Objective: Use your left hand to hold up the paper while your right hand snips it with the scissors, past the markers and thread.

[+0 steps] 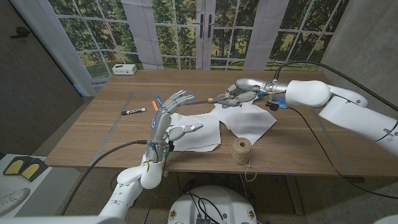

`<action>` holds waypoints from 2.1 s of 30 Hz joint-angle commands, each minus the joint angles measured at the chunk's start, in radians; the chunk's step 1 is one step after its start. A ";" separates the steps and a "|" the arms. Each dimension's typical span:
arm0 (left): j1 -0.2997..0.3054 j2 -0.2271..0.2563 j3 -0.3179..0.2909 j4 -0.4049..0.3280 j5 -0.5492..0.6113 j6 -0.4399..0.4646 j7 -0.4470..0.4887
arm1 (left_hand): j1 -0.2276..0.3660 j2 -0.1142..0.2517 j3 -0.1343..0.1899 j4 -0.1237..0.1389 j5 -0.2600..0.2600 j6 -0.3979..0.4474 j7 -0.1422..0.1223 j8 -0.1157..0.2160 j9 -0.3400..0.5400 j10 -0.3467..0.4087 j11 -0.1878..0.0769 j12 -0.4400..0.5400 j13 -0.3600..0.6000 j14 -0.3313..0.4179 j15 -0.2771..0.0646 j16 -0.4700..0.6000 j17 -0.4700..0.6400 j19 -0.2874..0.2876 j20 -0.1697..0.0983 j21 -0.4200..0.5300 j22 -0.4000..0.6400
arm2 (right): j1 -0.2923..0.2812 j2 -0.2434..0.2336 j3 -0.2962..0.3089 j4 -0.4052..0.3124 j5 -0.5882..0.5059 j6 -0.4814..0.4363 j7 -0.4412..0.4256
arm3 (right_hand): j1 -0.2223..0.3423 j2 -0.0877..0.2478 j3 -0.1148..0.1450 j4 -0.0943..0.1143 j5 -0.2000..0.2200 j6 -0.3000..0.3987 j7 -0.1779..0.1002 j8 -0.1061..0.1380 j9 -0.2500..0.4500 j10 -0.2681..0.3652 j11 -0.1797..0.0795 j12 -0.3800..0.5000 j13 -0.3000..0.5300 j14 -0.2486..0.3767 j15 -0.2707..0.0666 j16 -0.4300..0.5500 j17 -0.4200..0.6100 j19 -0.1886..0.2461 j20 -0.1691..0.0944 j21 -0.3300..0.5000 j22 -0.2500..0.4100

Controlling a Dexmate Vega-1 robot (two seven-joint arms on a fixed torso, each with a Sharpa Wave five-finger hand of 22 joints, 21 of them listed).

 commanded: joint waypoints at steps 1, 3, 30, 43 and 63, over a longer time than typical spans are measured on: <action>0.012 0.002 -0.002 0.005 -0.079 -0.004 0.000 | -0.011 0.002 -0.002 0.004 0.004 -0.001 -0.002 -0.004 0.002 0.001 -0.003 0.003 -0.001 -0.003 -0.180 0.004 0.003 -0.001 -0.162 -0.002 0.001 | -0.029 0.045 0.034 0.107 0.161 0.029 0.007 | -0.007 0.037 0.009 0.027 0.001 0.444 0.263 0.071 -0.113 0.099 -0.060 0.027 0.019 0.024 -0.113 0.020 -0.009 0.014 -0.072 0.028 -0.015; 0.011 0.008 0.005 0.009 -0.083 0.004 0.000 | -0.011 0.005 -0.001 0.003 0.001 0.008 -0.003 0.001 0.004 0.005 -0.003 0.003 -0.001 0.001 -0.180 0.005 0.003 -0.002 -0.162 -0.002 0.001 | -0.034 0.057 0.038 0.127 0.207 0.030 0.012 | -0.027 0.041 0.005 0.040 -0.001 0.463 0.248 0.056 -0.160 0.102 -0.056 0.038 0.034 0.036 -0.112 0.031 -0.007 0.021 -0.066 0.039 -0.025; 0.003 0.007 0.015 0.043 -0.104 0.006 0.000 | 0.005 0.026 0.000 0.003 -0.025 0.056 -0.003 -0.013 -0.011 0.052 -0.002 0.003 -0.002 0.037 -0.182 0.004 0.003 0.000 -0.161 -0.002 0.001 | -0.052 0.059 0.052 0.167 0.389 -0.025 -0.022 | -0.066 0.033 0.013 0.044 -0.011 0.424 0.207 0.090 -0.196 0.098 -0.059 0.075 0.086 0.032 -0.113 0.079 -0.035 0.002 -0.063 0.151 -0.068; 0.004 -0.012 -0.014 0.058 -0.098 -0.015 0.000 | 0.007 0.035 0.001 0.004 -0.032 0.069 -0.003 -0.013 -0.011 0.060 -0.002 0.002 -0.002 0.045 -0.182 0.004 0.003 0.000 -0.161 -0.002 0.001 | -0.142 0.101 0.123 0.188 0.597 -0.069 -0.123 | -0.076 0.019 0.002 0.031 -0.002 0.344 0.180 0.059 -0.229 0.086 -0.061 0.075 0.077 0.023 -0.112 0.101 -0.052 -0.015 -0.066 0.216 -0.068; 0.008 -0.004 -0.001 0.057 -0.119 0.000 0.000 | 0.012 0.042 -0.001 0.005 -0.043 0.093 -0.003 -0.006 -0.005 0.075 -0.003 0.001 -0.003 0.060 -0.182 0.004 0.003 0.000 -0.161 -0.002 0.001 | -0.205 0.114 0.163 0.158 0.771 -0.168 -0.255 | -0.056 -0.024 -0.028 -0.011 0.024 0.286 0.159 0.030 -0.260 0.081 -0.076 0.076 0.051 0.022 -0.116 0.142 -0.072 -0.019 -0.080 0.303 -0.069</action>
